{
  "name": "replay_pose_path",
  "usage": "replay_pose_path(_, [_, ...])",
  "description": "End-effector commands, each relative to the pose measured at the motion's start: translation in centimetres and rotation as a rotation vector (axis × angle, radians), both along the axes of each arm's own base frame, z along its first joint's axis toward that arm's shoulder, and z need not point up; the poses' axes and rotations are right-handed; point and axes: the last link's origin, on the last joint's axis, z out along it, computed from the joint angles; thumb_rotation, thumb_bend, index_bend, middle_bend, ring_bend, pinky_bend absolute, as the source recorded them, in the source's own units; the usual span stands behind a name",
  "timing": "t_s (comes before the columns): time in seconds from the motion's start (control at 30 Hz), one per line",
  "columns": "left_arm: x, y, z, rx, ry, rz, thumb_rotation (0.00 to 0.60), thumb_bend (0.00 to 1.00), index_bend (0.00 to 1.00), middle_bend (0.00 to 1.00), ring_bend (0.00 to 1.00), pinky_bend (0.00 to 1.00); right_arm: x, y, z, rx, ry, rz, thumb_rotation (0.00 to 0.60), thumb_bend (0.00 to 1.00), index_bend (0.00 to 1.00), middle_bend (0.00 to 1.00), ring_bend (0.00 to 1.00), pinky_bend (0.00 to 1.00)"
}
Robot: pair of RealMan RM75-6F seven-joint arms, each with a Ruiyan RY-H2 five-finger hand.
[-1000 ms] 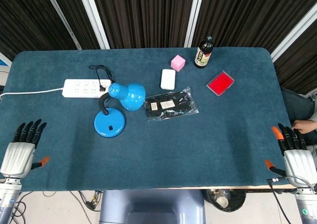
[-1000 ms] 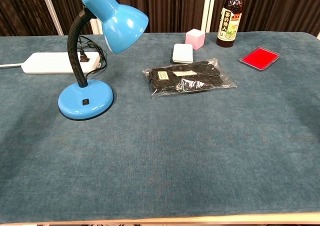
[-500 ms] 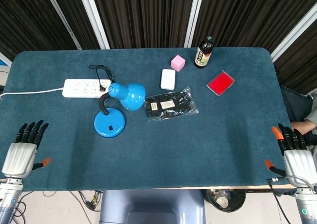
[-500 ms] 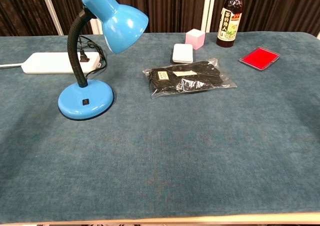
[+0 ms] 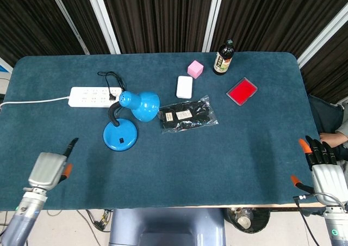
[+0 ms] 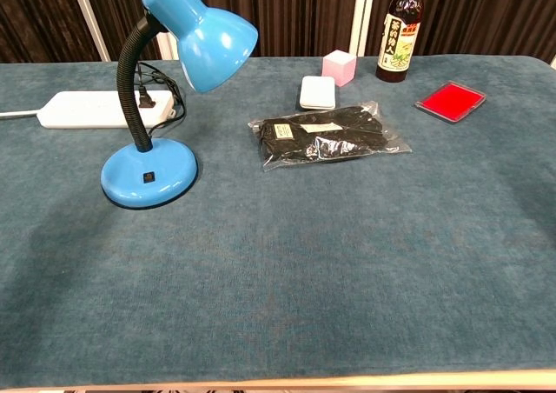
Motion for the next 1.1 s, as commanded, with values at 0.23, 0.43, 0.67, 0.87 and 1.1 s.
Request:
replay_pose_path(0.23, [4.3,2.8,-5.8,-0.117,0.051,-0.017,0.6,0.48,0.0,0.87,0.91,0.9,0.0,0.0,0.1,0.001,-0.013,-0.007,0.6,0.25,0.0,0.0,0.0,0.0])
replay_pose_path(0.43, [5.0,3.9,-7.7,-0.124,0.086,0.004,0.6,0.48,0.0,0.87,0.91,0.9,0.0,0.0,0.1,0.002,-0.019,-0.01,0.6,0.25,0.0,0.0,0.0,0.0])
replay_pose_path(0.67, [5.4,4.8,-8.9,-0.139,0.101,0.02,0.6,0.48,0.0,0.87,0.91,0.9,0.0,-0.1,0.0,0.003,-0.025,-0.012,0.6,0.25,0.0,0.0,0.0,0.0])
replay_pose_path(0.87, [5.6,5.2,-9.9,-0.152,0.108,0.038,0.6,0.48,0.0,0.87,0.91,0.9,0.0,-0.1,0.0,0.003,-0.023,-0.014,0.6,0.25,0.0,0.0,0.0,0.0])
replay_pose_path(1.1, [5.8,5.3,-10.9,-0.173,0.09,0.066,0.6,0.48,0.0,0.87,0.91,0.9,0.0,-0.2,0.0,0.0,-0.023,-0.017,0.6,0.25,0.0,0.0,0.0,0.0])
